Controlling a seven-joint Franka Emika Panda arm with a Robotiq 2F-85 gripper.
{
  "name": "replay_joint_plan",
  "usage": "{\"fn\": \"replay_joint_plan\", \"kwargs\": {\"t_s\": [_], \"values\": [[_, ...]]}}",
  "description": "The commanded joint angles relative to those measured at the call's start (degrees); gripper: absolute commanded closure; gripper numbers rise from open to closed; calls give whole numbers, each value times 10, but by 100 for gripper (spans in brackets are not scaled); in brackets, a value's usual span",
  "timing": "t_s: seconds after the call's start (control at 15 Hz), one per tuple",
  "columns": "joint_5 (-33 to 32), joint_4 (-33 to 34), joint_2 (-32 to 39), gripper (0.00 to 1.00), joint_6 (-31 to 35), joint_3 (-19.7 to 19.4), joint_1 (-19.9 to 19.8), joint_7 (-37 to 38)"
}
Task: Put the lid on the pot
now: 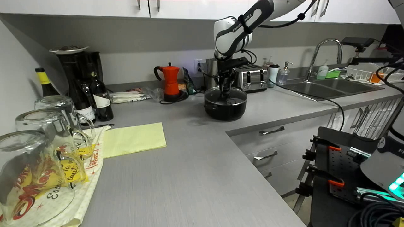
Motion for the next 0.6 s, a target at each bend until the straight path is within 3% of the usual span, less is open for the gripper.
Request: {"fn": "replay_joint_plan", "kwargs": {"t_s": [0.0,0.53], "values": [[8,-26,-31,75,2,6,-5,-13],[22,-29,-38,75,-12,13,-15,-24]]}}
